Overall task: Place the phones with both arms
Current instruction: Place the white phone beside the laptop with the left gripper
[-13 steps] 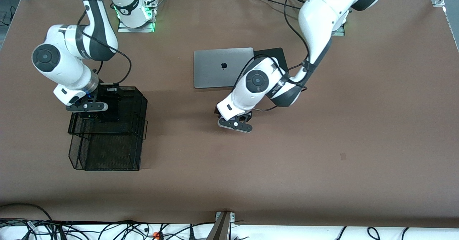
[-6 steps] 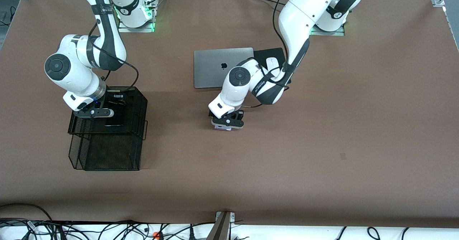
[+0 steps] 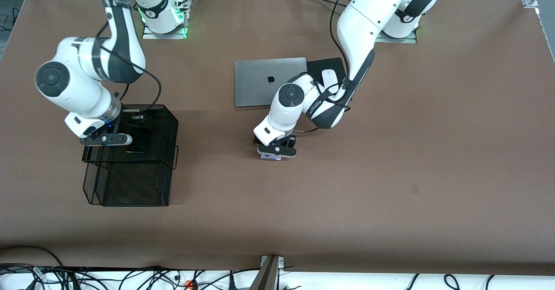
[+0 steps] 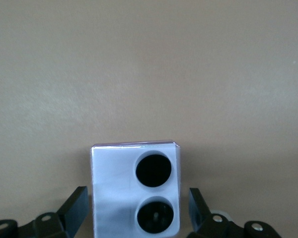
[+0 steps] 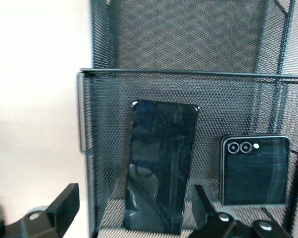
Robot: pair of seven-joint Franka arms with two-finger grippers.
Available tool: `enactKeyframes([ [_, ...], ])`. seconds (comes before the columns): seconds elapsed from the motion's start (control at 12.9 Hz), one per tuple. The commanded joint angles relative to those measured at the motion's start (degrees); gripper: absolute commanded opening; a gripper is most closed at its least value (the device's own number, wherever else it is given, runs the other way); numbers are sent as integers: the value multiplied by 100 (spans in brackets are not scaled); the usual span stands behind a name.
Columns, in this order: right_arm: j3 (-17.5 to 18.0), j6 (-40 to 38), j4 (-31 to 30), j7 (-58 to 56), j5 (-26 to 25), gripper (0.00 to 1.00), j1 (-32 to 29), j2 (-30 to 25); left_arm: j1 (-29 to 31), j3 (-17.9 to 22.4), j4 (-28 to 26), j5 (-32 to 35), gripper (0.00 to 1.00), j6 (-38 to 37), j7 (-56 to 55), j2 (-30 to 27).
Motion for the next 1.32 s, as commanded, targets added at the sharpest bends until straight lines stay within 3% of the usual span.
enactKeyframes([
  [0.0, -95, -1056, 871, -1, 27, 100, -79, 0, 144, 26, -36, 42, 100, -247, -16, -398],
  [0.16, -96, -1384, 1278, 122, 9, 100, -184, 27, 336, 8, -54, 42, 100, -974, 19, -837],
  [0.62, 53, -1254, 1367, 419, 263, 100, -97, 474, 1355, -62, -37, -46, 100, -3295, 939, -2077],
  [0.78, 456, -1078, 1594, 1103, 326, 100, 18, 746, 1751, -54, -19, -37, 100, -4051, 1720, -2393],
  [0.93, 1078, -903, 1831, 2033, 308, 100, 18, 1027, 2146, -54, -10, -28, 100, -4702, 2336, -2780],
  [1.24, 2257, -420, 2911, 3976, 308, 100, 27, 2002, 2963, -45, -10, -37, 100, -5511, 3682, -3448],
])
